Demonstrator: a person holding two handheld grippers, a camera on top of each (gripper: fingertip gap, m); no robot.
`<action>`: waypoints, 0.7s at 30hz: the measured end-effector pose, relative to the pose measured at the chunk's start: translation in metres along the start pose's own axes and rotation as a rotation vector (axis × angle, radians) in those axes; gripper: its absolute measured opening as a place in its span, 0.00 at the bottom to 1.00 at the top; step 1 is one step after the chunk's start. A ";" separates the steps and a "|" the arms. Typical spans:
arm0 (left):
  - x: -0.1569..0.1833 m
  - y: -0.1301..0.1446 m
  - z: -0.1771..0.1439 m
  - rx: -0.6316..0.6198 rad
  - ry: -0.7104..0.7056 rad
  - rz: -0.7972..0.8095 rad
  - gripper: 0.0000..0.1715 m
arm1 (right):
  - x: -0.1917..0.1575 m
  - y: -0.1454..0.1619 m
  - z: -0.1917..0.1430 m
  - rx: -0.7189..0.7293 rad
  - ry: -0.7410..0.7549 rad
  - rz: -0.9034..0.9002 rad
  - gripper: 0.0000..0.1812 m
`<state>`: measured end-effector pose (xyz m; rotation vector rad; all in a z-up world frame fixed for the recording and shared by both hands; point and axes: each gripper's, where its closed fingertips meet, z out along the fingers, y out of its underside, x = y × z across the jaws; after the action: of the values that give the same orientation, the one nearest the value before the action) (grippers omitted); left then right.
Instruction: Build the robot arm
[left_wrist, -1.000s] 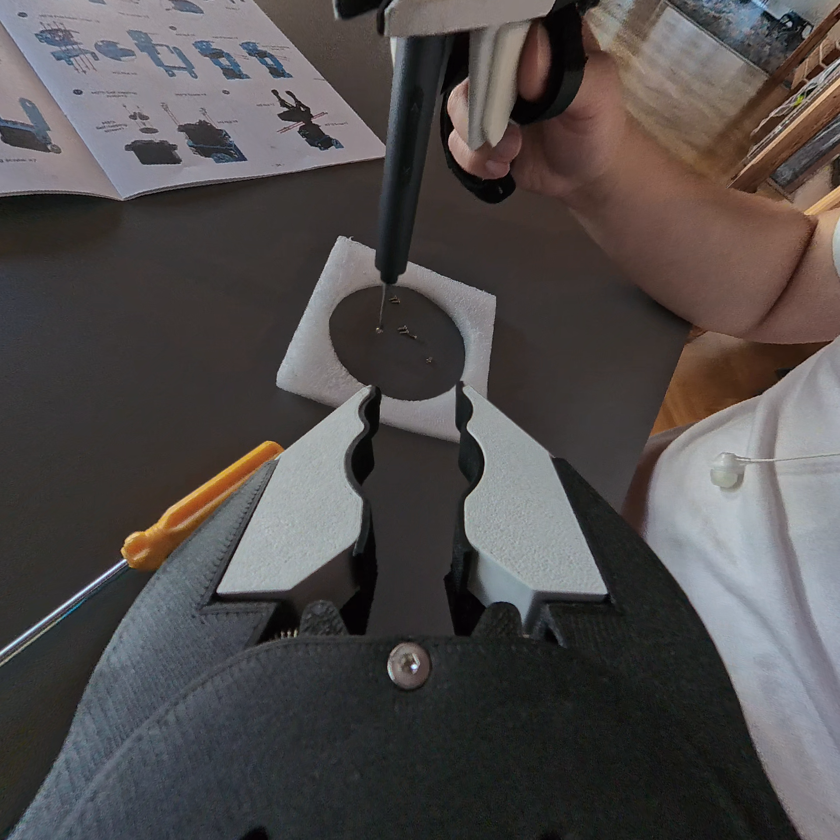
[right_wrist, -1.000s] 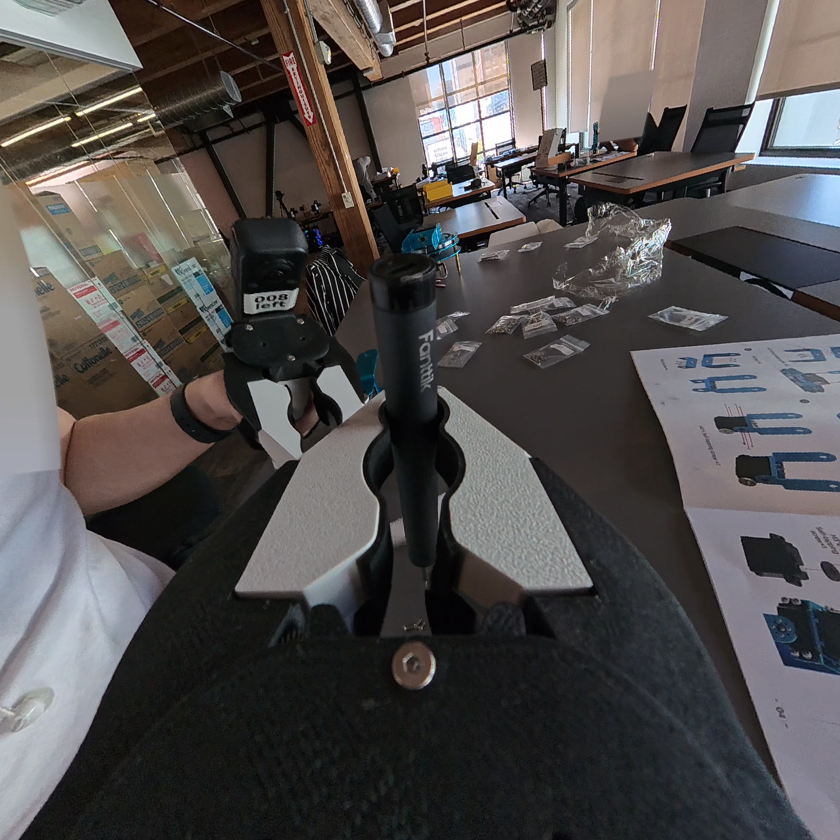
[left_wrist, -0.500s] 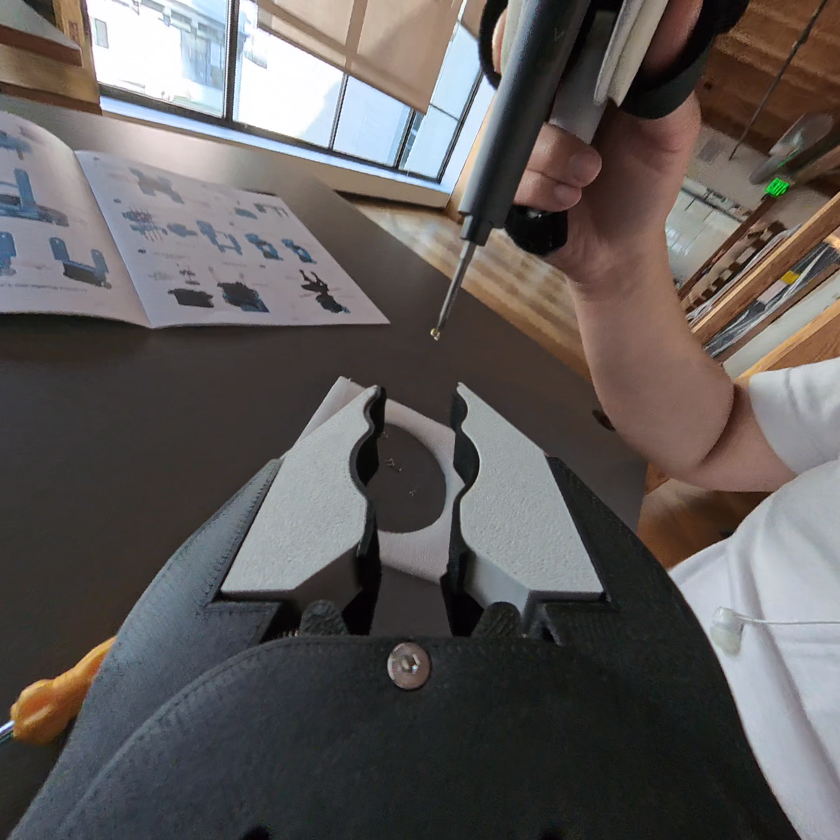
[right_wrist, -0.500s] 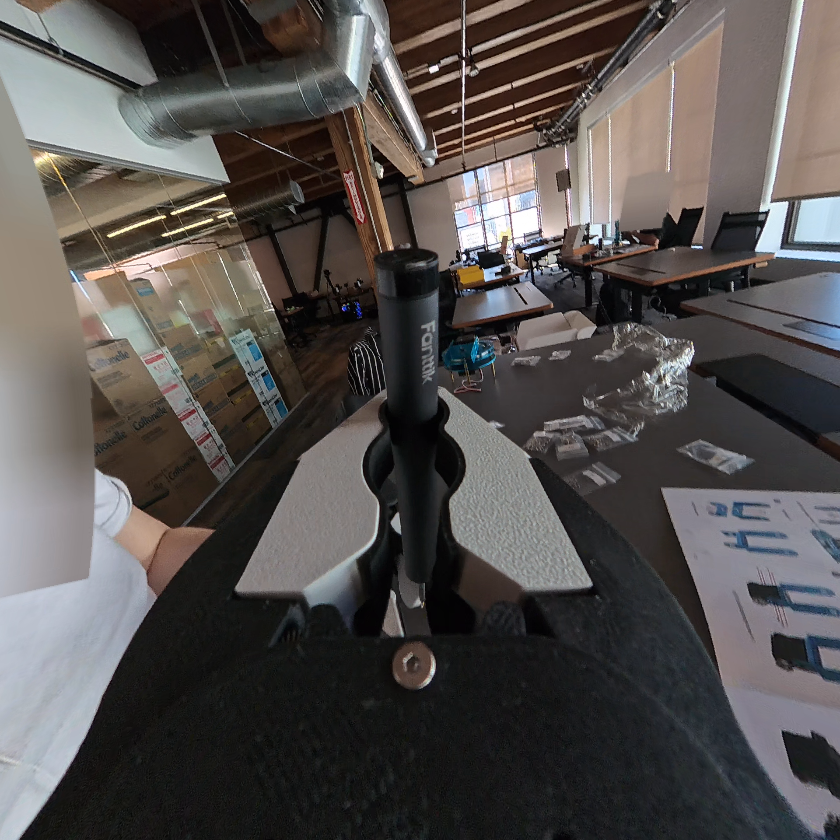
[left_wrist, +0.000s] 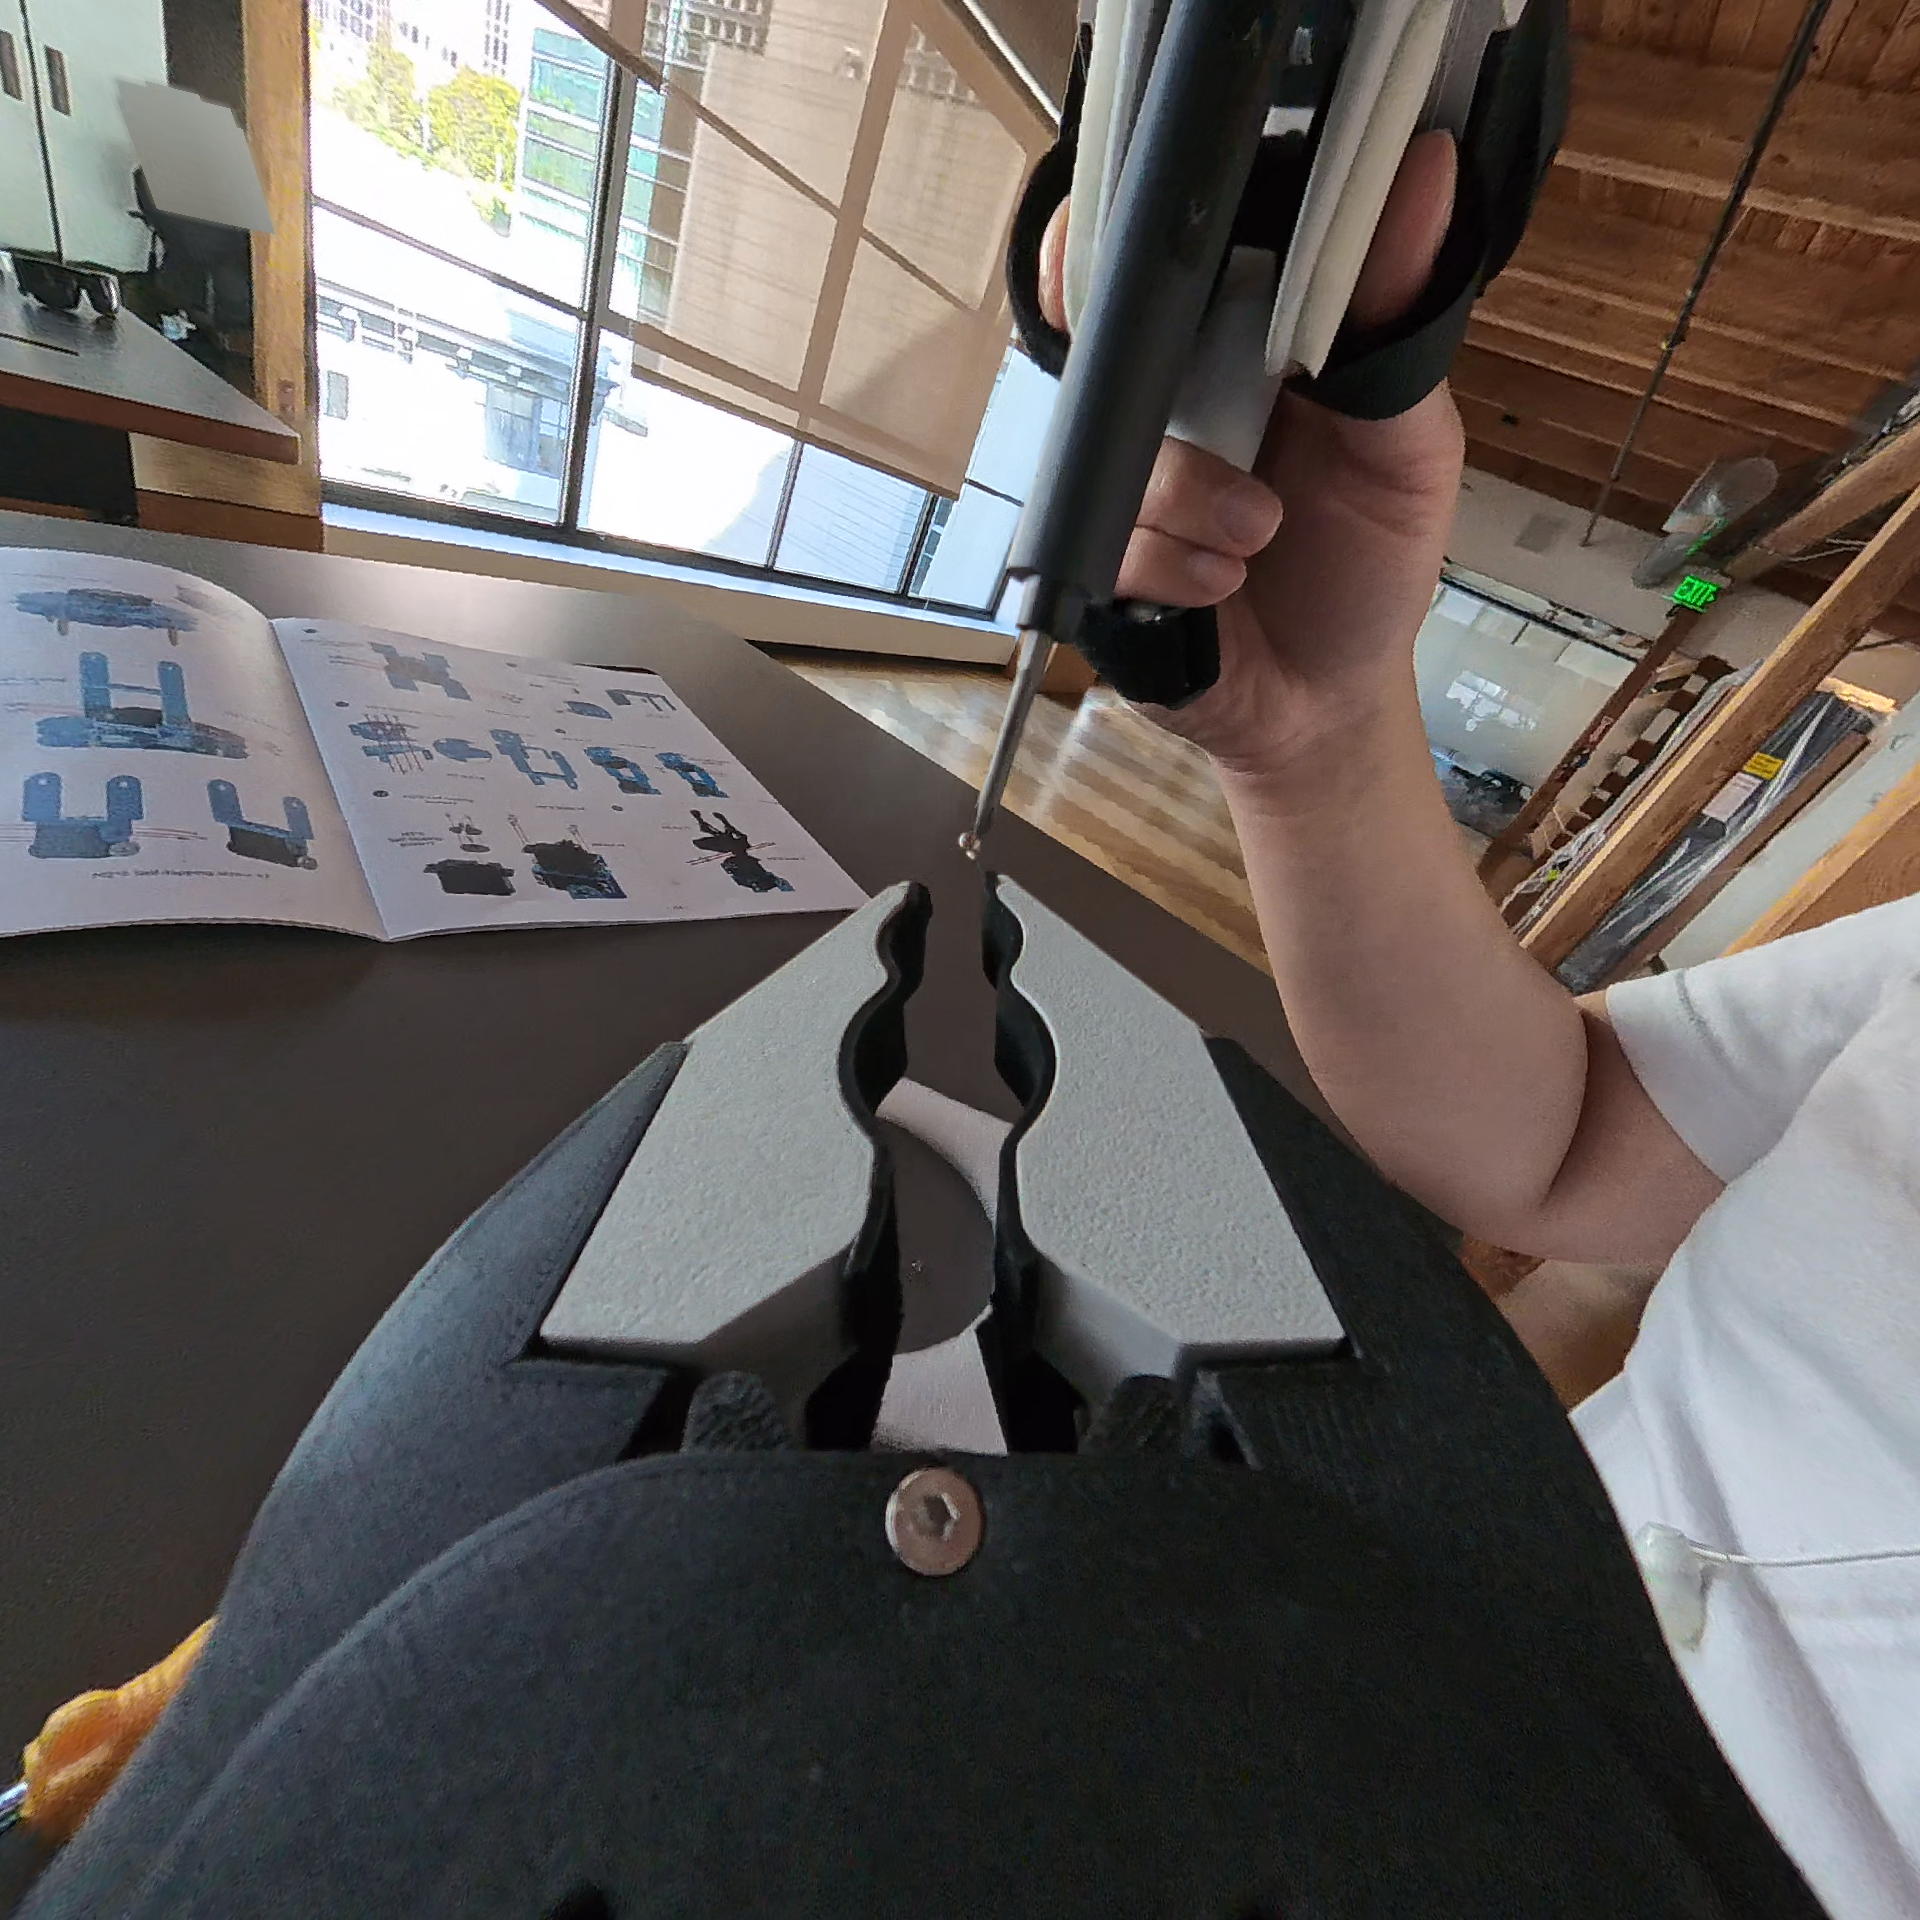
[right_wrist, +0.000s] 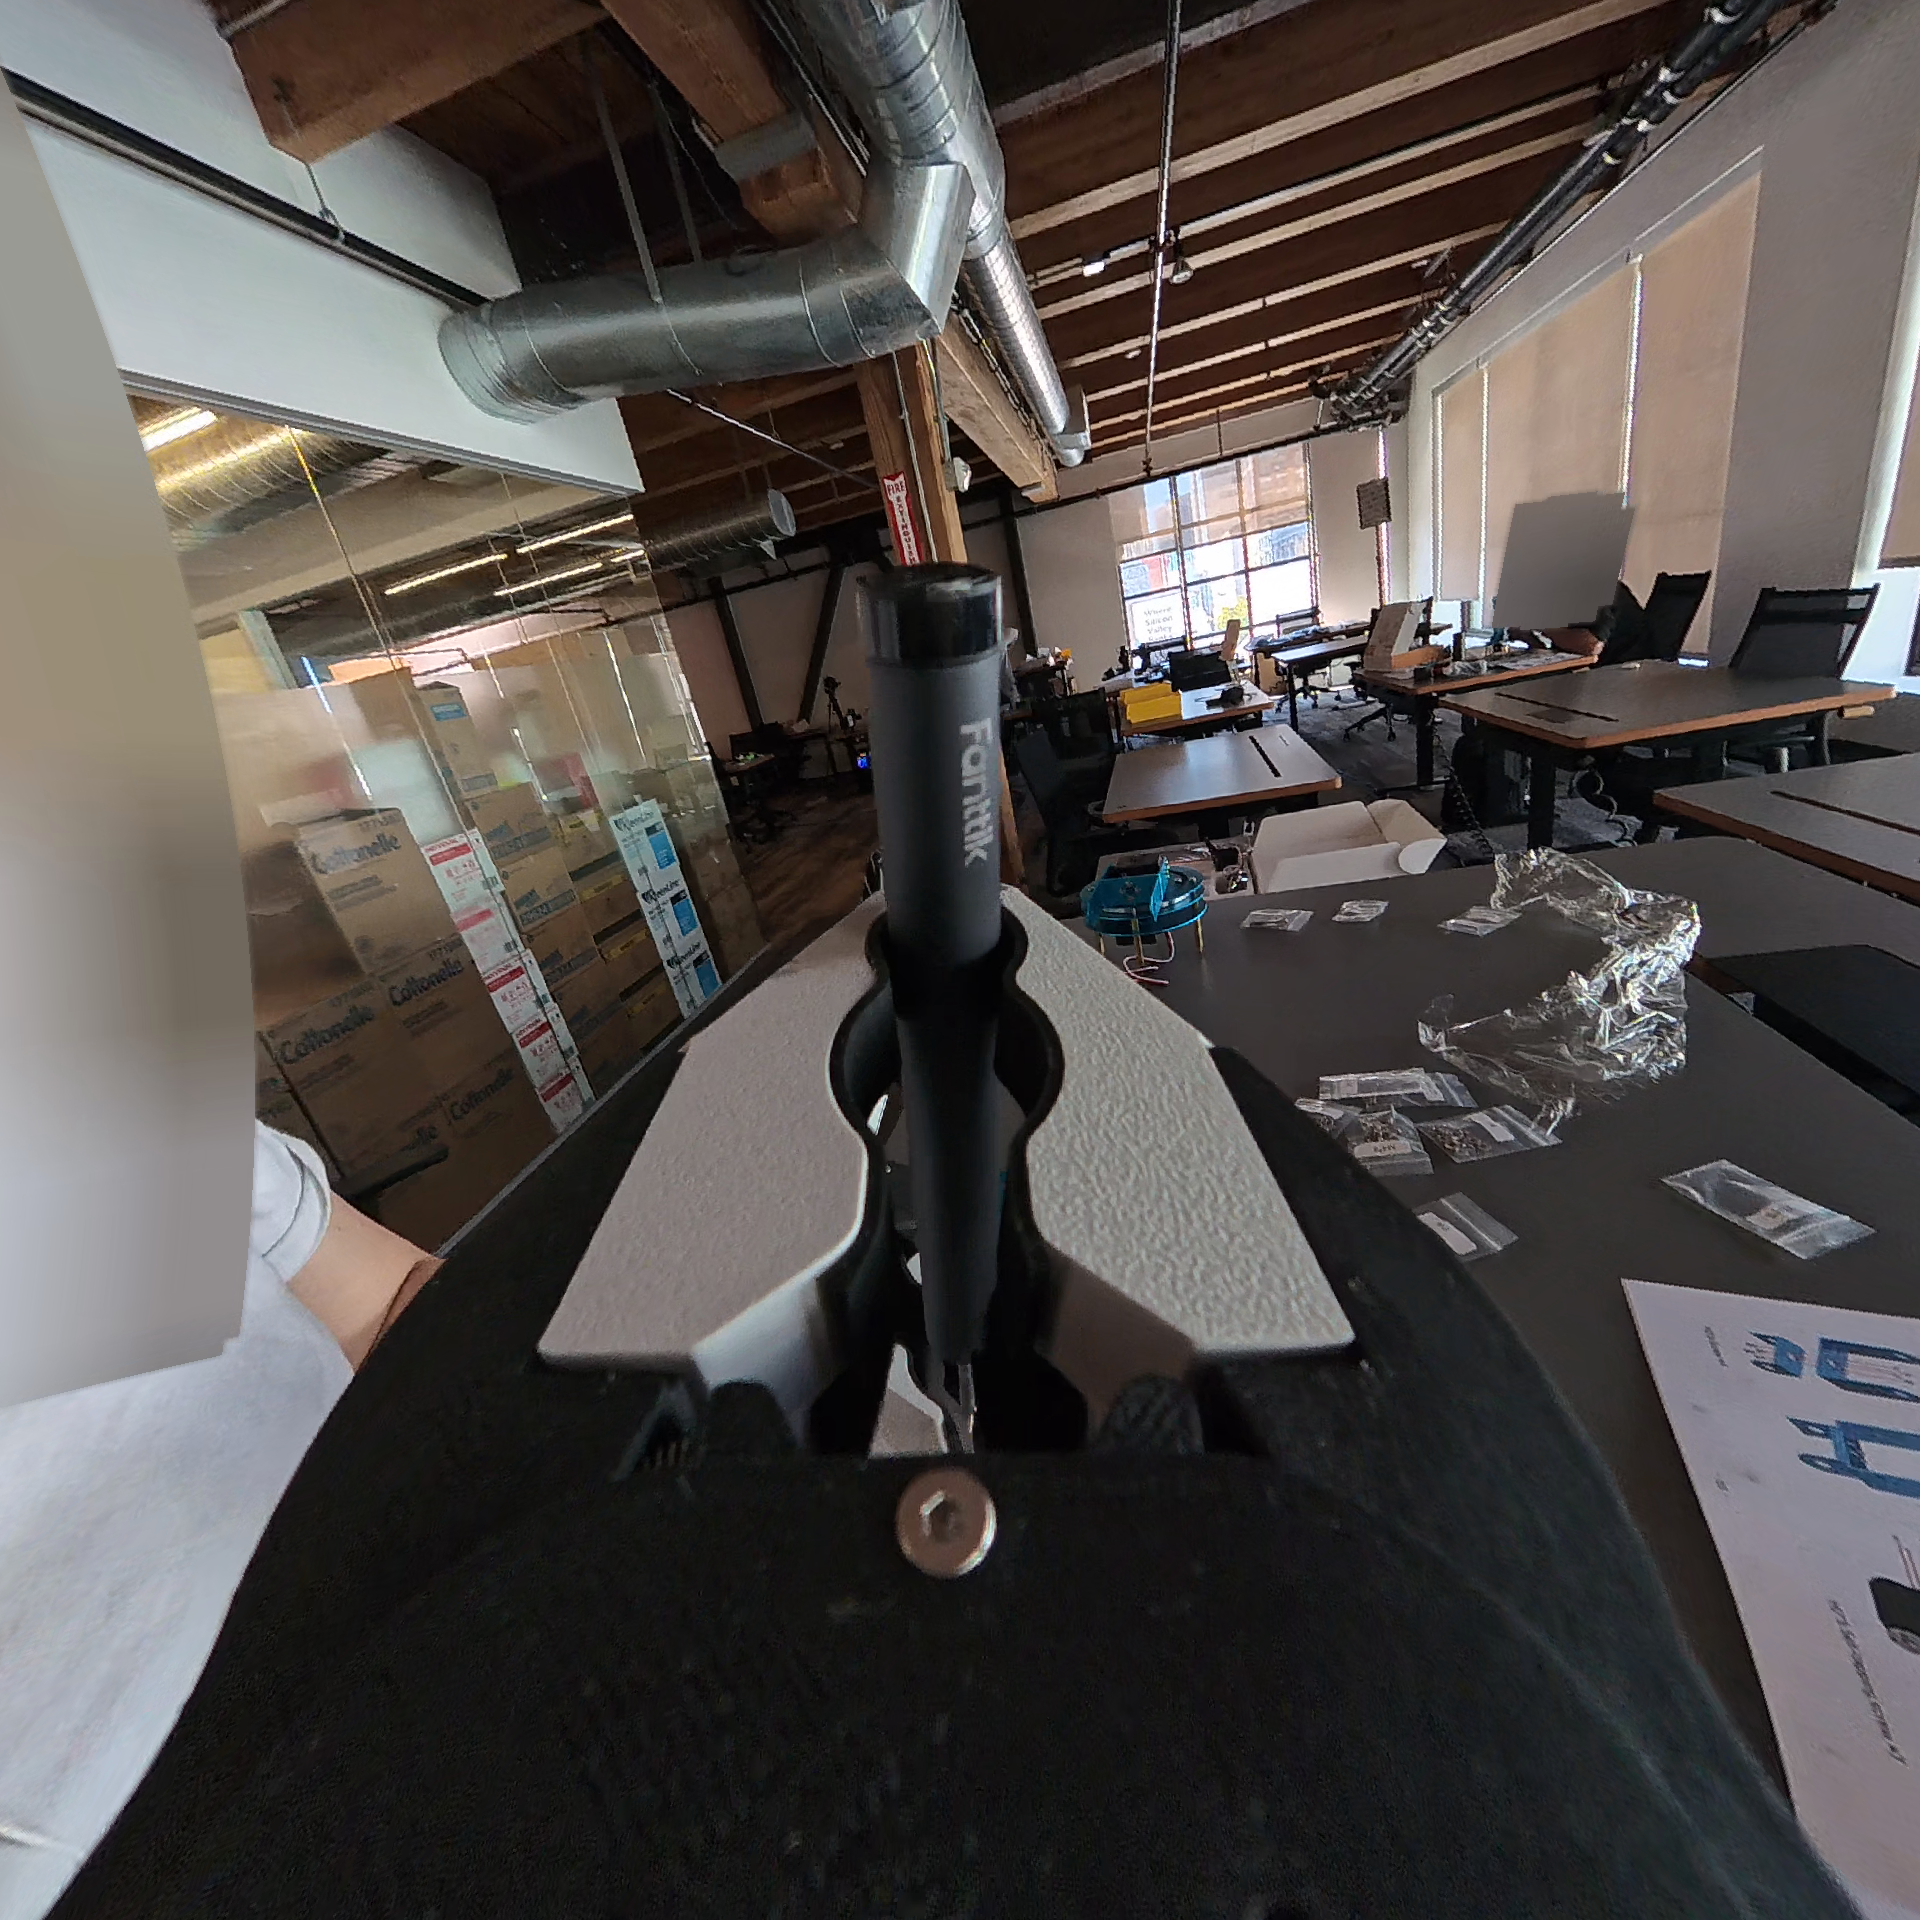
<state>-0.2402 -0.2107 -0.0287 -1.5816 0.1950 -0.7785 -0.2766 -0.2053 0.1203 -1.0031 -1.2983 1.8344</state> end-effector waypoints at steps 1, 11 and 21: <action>-0.001 0.001 0.000 -0.010 -0.008 0.002 0.06 | 0.000 0.000 0.000 -0.002 -0.003 0.001 0.06; 0.007 -0.001 0.001 -0.007 0.001 0.017 0.08 | -0.006 -0.006 -0.003 0.004 -0.013 -0.021 0.06; -0.002 -0.019 -0.022 -0.022 -0.112 0.126 0.21 | 0.004 0.005 -0.005 -0.067 0.035 -0.042 0.06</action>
<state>-0.2603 -0.2240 -0.0118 -1.6124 0.2197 -0.5900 -0.2749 -0.2015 0.1135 -1.0305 -1.3579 1.7448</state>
